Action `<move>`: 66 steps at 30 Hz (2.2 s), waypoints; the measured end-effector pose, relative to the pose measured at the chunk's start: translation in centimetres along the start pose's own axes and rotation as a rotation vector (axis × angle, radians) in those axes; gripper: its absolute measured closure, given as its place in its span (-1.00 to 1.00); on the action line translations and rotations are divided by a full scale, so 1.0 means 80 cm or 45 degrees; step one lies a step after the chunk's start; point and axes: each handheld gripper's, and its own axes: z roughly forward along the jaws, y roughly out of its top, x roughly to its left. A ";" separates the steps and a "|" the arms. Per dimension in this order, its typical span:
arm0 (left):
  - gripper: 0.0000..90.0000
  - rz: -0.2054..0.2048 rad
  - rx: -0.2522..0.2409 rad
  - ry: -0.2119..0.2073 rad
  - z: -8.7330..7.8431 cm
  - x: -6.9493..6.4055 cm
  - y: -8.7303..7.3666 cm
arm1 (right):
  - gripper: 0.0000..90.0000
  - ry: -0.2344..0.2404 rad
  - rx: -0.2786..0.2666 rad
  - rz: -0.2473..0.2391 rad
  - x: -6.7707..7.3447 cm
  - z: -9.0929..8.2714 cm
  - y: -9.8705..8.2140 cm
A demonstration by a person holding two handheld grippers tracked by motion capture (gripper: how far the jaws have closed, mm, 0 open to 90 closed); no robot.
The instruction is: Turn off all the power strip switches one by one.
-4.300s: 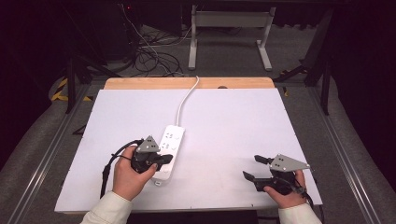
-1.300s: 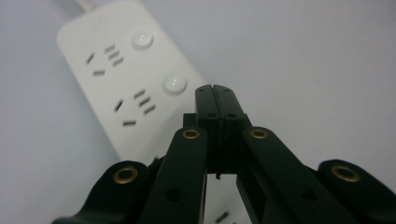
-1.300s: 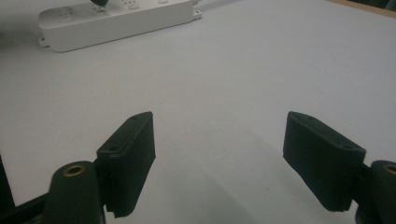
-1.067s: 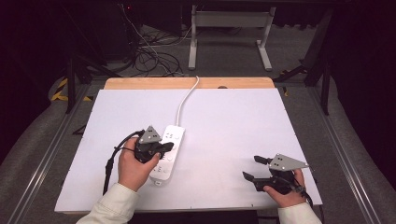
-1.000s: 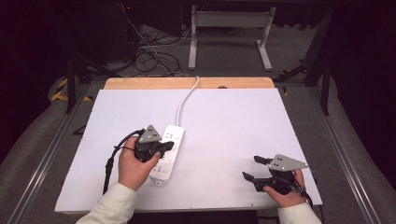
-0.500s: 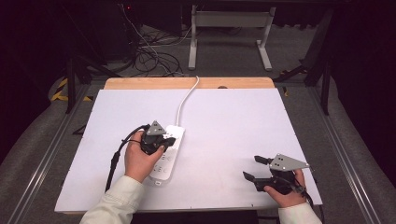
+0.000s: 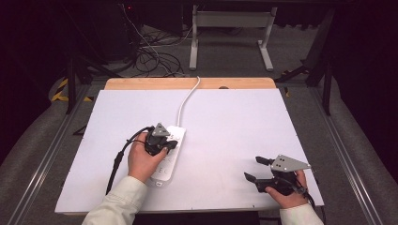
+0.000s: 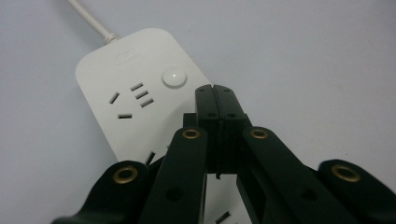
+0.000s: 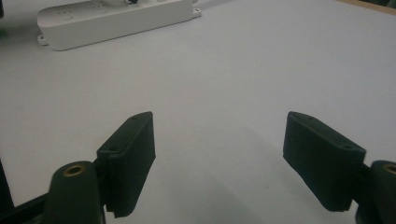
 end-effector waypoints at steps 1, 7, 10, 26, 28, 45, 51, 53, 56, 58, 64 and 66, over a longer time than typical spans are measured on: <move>1.00 -0.002 -0.001 -0.002 0.000 0.000 0.000 | -0.42 0.000 -0.001 -0.001 0.000 0.000 0.000; 1.00 -0.004 0.012 -0.008 0.000 0.001 -0.001 | -0.42 0.001 -0.001 -0.001 0.000 -0.001 0.000; 1.00 0.009 0.023 0.003 0.001 0.000 -0.001 | -0.42 0.000 -0.002 0.000 0.000 -0.001 0.000; 1.00 0.039 0.028 0.042 0.002 -0.003 -0.001 | -0.43 0.002 0.002 -0.003 0.001 0.000 0.000; 1.00 0.044 0.030 0.044 0.002 -0.004 -0.001 | -0.43 0.002 0.001 -0.001 0.001 0.000 0.000; 1.00 0.055 0.034 0.048 0.001 -0.007 -0.002 | -0.43 0.002 0.007 0.000 0.002 0.002 0.000; 1.00 0.057 0.045 0.048 0.002 -0.007 -0.002 | -0.43 0.003 0.008 -0.004 0.003 0.002 0.000; 1.00 0.060 0.044 0.057 0.002 -0.008 -0.002 | -0.43 0.003 0.009 -0.002 0.003 0.002 0.000; 1.00 0.063 0.042 0.061 0.002 -0.010 -0.002 | -0.43 0.003 0.009 -0.003 0.003 0.002 0.000; 1.00 0.063 0.032 0.064 0.001 -0.009 -0.003 | -0.43 0.002 0.008 -0.004 0.003 0.002 0.000; 1.00 0.000 -0.119 0.007 -0.022 -0.011 0.007 | -0.43 0.002 0.000 0.000 0.000 0.000 0.000; 1.00 -0.008 -0.145 -0.008 -0.027 -0.011 0.010 | -0.43 0.001 0.001 0.001 -0.001 0.001 -0.001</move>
